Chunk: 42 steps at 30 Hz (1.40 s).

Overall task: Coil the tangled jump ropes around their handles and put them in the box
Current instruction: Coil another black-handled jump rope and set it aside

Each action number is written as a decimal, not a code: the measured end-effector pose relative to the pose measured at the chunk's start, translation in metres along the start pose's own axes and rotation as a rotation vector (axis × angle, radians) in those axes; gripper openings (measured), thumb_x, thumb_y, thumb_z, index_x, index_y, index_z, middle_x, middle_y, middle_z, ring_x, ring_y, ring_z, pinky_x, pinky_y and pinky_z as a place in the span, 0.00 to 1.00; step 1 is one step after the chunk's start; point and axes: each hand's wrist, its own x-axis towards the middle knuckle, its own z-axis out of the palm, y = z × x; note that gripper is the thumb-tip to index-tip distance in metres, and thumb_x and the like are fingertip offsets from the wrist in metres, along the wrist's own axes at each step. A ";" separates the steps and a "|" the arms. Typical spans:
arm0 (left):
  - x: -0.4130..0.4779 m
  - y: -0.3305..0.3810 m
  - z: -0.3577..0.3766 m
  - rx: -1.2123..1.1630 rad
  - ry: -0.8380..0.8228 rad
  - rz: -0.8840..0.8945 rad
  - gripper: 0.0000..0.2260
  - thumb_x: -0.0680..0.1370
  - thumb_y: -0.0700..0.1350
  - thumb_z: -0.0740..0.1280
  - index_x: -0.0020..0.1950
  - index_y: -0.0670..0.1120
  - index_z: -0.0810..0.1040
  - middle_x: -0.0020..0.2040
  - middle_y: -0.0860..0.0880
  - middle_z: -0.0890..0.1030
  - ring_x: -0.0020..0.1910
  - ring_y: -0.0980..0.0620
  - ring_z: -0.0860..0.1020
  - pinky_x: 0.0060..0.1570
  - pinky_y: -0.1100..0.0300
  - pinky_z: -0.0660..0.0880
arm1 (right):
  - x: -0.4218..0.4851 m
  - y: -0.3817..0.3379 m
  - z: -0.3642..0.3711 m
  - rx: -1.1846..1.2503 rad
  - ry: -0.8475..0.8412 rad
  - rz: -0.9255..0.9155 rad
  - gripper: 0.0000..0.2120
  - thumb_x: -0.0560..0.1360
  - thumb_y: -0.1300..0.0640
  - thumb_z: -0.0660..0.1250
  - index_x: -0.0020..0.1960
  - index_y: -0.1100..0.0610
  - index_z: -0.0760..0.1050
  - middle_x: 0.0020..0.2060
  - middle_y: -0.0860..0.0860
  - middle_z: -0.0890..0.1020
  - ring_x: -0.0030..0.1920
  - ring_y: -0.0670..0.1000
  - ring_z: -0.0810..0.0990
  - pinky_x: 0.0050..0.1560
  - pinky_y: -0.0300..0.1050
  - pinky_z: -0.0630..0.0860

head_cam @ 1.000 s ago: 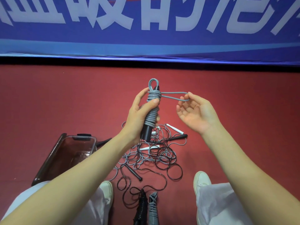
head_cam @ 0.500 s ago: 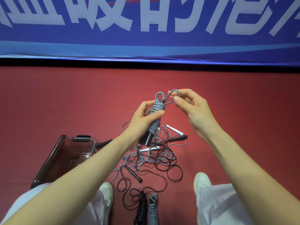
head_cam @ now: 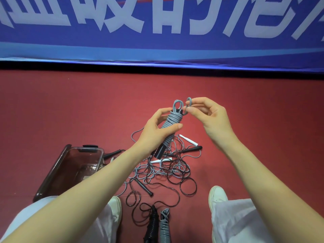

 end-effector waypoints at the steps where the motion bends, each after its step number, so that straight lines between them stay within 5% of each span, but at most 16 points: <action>1: 0.000 0.000 0.000 -0.005 -0.003 0.013 0.23 0.70 0.44 0.77 0.62 0.54 0.75 0.57 0.50 0.81 0.49 0.48 0.79 0.46 0.52 0.80 | 0.000 0.000 0.000 -0.014 0.012 0.034 0.10 0.72 0.64 0.72 0.49 0.53 0.76 0.38 0.48 0.86 0.41 0.43 0.82 0.47 0.31 0.73; 6: -0.002 0.006 0.000 -0.024 -0.005 0.052 0.24 0.71 0.38 0.75 0.64 0.49 0.74 0.57 0.50 0.80 0.48 0.63 0.79 0.43 0.65 0.78 | 0.002 0.004 0.002 -0.030 0.022 0.181 0.03 0.72 0.62 0.72 0.42 0.56 0.79 0.31 0.48 0.84 0.33 0.42 0.79 0.40 0.37 0.74; 11: -0.003 0.001 -0.003 0.176 -0.052 0.119 0.25 0.70 0.41 0.77 0.61 0.57 0.73 0.53 0.62 0.77 0.42 0.61 0.77 0.47 0.63 0.77 | 0.005 0.002 0.000 -0.037 0.004 0.366 0.07 0.72 0.62 0.73 0.41 0.58 0.74 0.28 0.50 0.82 0.26 0.42 0.75 0.31 0.37 0.76; 15: -0.003 -0.003 -0.004 0.436 -0.093 0.283 0.24 0.70 0.46 0.76 0.63 0.56 0.73 0.59 0.60 0.75 0.55 0.65 0.73 0.56 0.66 0.70 | 0.006 0.001 -0.005 0.133 0.102 0.497 0.15 0.72 0.63 0.72 0.42 0.56 0.65 0.25 0.52 0.80 0.23 0.44 0.75 0.30 0.39 0.79; 17: -0.001 -0.005 -0.004 0.506 -0.111 0.317 0.25 0.71 0.46 0.75 0.66 0.53 0.73 0.63 0.59 0.73 0.60 0.68 0.70 0.60 0.66 0.67 | 0.004 0.004 -0.004 0.181 0.134 0.468 0.14 0.73 0.65 0.72 0.42 0.57 0.66 0.28 0.56 0.80 0.25 0.45 0.77 0.32 0.40 0.80; 23: 0.001 0.002 -0.006 0.361 -0.117 0.208 0.22 0.74 0.45 0.74 0.66 0.53 0.73 0.58 0.55 0.77 0.46 0.60 0.75 0.53 0.56 0.75 | -0.001 0.007 -0.001 0.149 0.038 0.280 0.09 0.73 0.70 0.69 0.47 0.60 0.74 0.40 0.57 0.81 0.35 0.48 0.83 0.43 0.39 0.81; 26: -0.001 0.007 -0.007 0.282 -0.155 0.168 0.20 0.75 0.44 0.72 0.66 0.53 0.73 0.57 0.53 0.78 0.44 0.56 0.75 0.49 0.58 0.75 | -0.003 0.010 -0.005 -0.089 0.014 0.123 0.09 0.73 0.69 0.70 0.47 0.57 0.75 0.42 0.58 0.83 0.39 0.50 0.84 0.44 0.41 0.80; 31: -0.006 0.014 -0.006 0.076 -0.252 0.075 0.18 0.75 0.41 0.71 0.62 0.56 0.74 0.59 0.56 0.78 0.53 0.56 0.78 0.54 0.61 0.75 | 0.000 0.003 -0.008 -0.045 0.052 0.038 0.10 0.70 0.69 0.73 0.42 0.58 0.75 0.38 0.57 0.81 0.33 0.47 0.81 0.32 0.39 0.78; 34: -0.009 0.018 -0.004 -0.032 -0.276 0.029 0.17 0.76 0.38 0.68 0.62 0.53 0.74 0.56 0.55 0.80 0.48 0.58 0.79 0.46 0.63 0.77 | 0.000 0.004 -0.006 -0.120 0.081 -0.034 0.12 0.71 0.64 0.74 0.44 0.51 0.74 0.40 0.51 0.80 0.33 0.45 0.77 0.27 0.39 0.73; 37: -0.009 0.022 -0.005 -0.047 -0.286 0.030 0.17 0.77 0.36 0.67 0.61 0.53 0.73 0.55 0.54 0.80 0.46 0.59 0.79 0.41 0.66 0.76 | 0.001 0.005 -0.004 -0.088 0.102 -0.006 0.16 0.71 0.63 0.73 0.52 0.47 0.73 0.45 0.51 0.77 0.33 0.44 0.75 0.29 0.38 0.73; 42: -0.009 0.018 -0.002 0.057 -0.305 0.031 0.16 0.76 0.39 0.69 0.60 0.55 0.74 0.59 0.54 0.78 0.45 0.59 0.78 0.44 0.66 0.75 | 0.004 0.007 -0.002 0.067 0.022 0.255 0.02 0.75 0.55 0.70 0.47 0.53 0.79 0.35 0.45 0.81 0.34 0.43 0.76 0.39 0.41 0.73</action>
